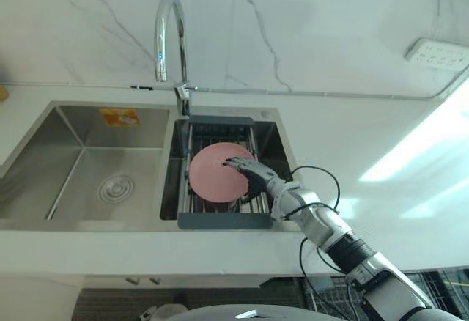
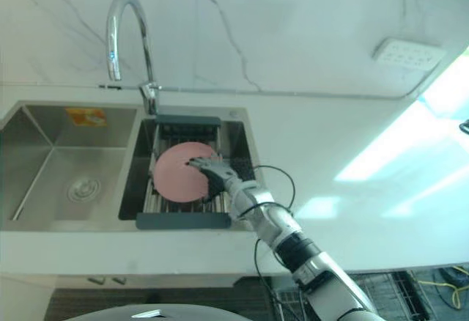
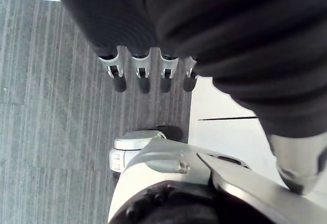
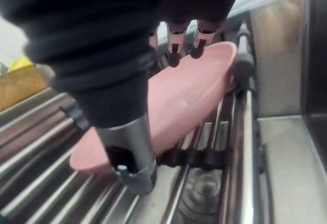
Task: Walk over to the sink, pick up the cup, carry it to the dishwasher, place the cup inside the dishwasher, then close the dishwasher door
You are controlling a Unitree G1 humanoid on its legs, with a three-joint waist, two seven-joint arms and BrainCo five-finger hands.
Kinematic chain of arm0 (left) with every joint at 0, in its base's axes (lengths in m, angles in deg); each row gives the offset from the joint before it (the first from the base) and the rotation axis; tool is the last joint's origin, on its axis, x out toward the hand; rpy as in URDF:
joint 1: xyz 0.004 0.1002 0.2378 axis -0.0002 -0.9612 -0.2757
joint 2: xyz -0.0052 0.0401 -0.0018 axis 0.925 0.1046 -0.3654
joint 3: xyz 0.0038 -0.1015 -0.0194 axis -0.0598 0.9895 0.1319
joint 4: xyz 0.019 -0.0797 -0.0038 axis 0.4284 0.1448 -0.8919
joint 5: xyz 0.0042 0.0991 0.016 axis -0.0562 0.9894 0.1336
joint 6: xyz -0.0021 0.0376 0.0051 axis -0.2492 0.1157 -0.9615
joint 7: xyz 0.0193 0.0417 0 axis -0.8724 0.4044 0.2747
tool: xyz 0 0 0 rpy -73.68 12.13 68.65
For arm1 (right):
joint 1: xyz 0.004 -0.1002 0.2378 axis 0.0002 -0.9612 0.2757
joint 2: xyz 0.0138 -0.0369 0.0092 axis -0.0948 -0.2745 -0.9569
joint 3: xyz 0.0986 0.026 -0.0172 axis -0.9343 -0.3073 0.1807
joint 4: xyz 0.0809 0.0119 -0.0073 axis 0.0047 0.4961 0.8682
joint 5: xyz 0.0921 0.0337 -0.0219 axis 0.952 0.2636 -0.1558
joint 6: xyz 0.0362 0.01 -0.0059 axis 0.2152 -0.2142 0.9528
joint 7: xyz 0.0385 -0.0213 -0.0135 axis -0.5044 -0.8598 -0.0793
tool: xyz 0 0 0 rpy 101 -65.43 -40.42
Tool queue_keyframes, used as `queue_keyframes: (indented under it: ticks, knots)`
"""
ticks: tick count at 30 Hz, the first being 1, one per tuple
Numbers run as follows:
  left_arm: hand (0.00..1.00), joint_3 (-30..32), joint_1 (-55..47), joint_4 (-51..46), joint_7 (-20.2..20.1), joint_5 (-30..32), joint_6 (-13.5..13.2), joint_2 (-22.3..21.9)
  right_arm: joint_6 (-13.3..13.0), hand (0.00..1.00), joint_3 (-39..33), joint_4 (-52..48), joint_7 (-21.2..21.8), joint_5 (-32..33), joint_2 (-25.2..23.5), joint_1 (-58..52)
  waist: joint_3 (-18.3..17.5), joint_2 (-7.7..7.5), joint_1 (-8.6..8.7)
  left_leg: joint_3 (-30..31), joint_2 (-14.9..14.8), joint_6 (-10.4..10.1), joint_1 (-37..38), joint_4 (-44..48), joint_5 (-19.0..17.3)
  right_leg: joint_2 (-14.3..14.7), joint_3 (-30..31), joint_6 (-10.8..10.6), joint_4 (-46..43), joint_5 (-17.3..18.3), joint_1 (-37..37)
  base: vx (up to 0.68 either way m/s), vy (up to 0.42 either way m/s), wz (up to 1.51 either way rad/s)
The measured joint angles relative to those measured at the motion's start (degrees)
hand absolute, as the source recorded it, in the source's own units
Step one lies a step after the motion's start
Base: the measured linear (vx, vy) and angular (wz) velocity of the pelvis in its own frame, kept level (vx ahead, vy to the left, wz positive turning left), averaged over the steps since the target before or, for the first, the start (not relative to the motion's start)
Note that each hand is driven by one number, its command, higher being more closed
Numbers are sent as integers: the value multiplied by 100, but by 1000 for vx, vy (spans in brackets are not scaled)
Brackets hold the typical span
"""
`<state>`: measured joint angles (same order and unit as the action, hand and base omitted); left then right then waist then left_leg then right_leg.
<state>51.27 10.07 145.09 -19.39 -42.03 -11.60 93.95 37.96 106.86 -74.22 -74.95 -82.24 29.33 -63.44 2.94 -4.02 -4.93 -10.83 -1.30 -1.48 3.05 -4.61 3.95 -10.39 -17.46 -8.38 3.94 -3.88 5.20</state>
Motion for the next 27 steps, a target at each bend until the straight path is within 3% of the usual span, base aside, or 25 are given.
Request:
queue_keyframes:
  ticks: [13,17,18,22,27]
  knots:
    - [0,17,-10,-73,-110,-39,46,-22,6,0,219,411,-209,-279,-7,163,75,44,-99,81,33,8,-3,-33,8,-36,-71,-18,-27,14,41,-12,0,3]
    - [0,20,-10,-75,-111,-63,46,-18,-43,0,220,402,-390,-935,-4,185,104,27,-103,100,34,1,1,-33,3,-36,-85,-25,-29,28,58,-7,-1,2]
    - [0,20,-9,-75,-111,-73,46,-17,-54,100,224,403,-483,-1021,-4,193,106,25,-105,100,34,-2,1,-33,1,-36,-84,-25,-29,29,58,0,0,0]
    - [0,20,-5,-74,-111,-105,46,-11,-50,100,337,406,-903,-1496,-4,248,128,3,-125,105,34,-4,1,-34,-1,-38,-90,-25,-32,31,62,0,0,0]
    - [0,18,11,-74,-111,-106,46,13,-69,100,433,413,-1108,-1605,0,278,154,-35,-140,150,41,-4,-1,-34,0,-46,-159,-31,-50,40,86,-6,-2,5]
